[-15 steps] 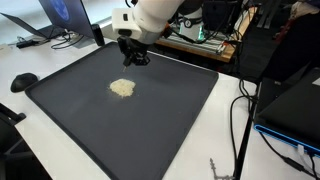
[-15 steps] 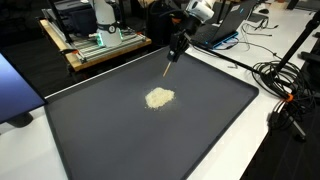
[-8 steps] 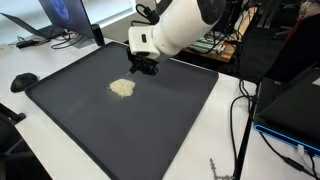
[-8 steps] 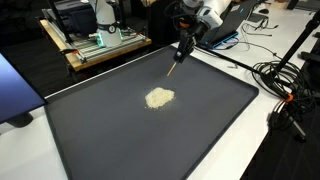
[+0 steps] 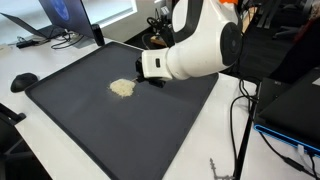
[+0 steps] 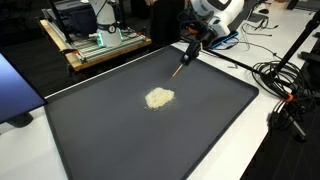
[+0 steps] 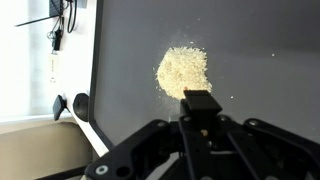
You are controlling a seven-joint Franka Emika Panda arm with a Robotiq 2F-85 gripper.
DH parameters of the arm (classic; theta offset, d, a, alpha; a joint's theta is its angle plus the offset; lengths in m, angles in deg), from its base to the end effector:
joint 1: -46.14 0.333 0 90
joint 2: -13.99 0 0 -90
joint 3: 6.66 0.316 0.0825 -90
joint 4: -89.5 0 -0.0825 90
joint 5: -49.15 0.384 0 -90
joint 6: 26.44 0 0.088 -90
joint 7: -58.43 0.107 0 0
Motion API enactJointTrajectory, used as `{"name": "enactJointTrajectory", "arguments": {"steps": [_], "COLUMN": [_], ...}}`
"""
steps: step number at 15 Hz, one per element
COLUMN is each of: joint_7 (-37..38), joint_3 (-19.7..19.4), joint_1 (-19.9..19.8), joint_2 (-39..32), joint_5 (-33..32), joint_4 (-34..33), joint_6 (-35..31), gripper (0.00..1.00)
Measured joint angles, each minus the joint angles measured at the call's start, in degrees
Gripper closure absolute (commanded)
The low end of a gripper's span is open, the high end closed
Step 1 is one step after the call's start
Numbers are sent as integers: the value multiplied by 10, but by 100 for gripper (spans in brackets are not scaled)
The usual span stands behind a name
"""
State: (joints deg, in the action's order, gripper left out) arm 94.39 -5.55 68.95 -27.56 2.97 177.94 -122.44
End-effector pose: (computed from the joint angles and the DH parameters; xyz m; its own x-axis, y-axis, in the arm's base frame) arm 0.6238 0.1981 0.2154 0.9867 0.0568 -0.1522 0.1554 -0.6031 0.7824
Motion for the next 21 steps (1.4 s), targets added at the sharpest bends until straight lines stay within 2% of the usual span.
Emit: {"name": "enactJointTrajectory", "arguments": {"steps": [6,10,14,21], "joint_7": [-2,-24,-99,-278], "joint_3": [1,1,2,-3], "joint_1": [17,3,-47,-183], "joint_2": [-72,-85,-67,4], "joint_5": [3,26,86,224], "joint_4": [-93,-128,-136,-89], "joint_6": [55,57,21,-77], "gripper": [97,97,97,97]}}
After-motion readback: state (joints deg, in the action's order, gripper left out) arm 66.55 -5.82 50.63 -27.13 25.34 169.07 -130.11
